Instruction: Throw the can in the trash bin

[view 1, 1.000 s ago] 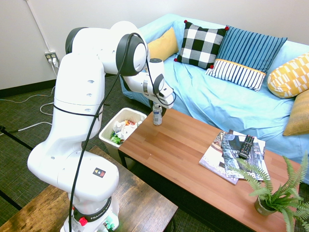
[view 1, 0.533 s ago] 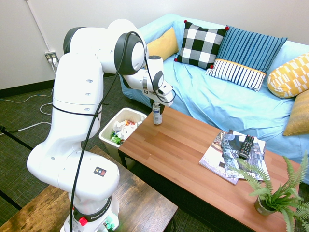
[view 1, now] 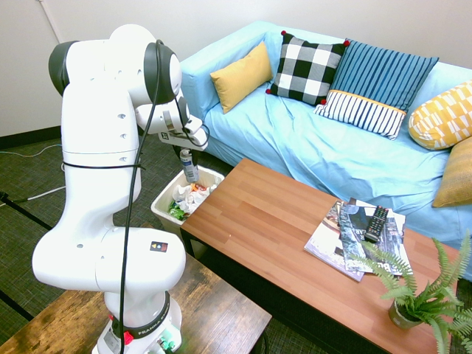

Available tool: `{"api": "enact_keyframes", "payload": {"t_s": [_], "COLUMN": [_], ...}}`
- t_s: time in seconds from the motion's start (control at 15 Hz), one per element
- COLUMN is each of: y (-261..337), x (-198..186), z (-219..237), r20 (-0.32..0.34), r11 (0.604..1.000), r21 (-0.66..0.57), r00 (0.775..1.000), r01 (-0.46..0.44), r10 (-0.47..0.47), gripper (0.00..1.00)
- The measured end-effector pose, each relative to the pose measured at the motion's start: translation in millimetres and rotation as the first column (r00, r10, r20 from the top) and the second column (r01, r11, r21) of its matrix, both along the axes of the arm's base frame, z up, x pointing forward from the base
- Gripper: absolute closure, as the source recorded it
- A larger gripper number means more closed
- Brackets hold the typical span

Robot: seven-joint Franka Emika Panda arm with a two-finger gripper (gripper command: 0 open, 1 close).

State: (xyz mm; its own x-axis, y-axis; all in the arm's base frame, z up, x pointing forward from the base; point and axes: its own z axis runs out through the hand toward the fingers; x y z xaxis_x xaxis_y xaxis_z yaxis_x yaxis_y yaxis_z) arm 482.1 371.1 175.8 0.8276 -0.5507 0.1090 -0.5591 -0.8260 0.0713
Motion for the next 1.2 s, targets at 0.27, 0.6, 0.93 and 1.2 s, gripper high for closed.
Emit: {"api": "enact_keyframes", "payload": {"t_s": [0.27,0.6,0.93,1.2], "y": [41,30,28,38], "x": [-19,-8,2,6], "z": [-40,-66,-65,-34], "r20": [-0.009,-0.009,0.007,0.070], "r11": [0.999,0.998,0.998,0.998], "r21": [-0.028,-0.066,-0.069,-0.061], "r00": [0.999,1.000,1.000,0.998], "r01": [-0.036,-0.023,-0.014,0.005], "r10": [0.036,0.022,0.014,-0.001], "gripper": [0.00,0.00,0.00,0.00]}}
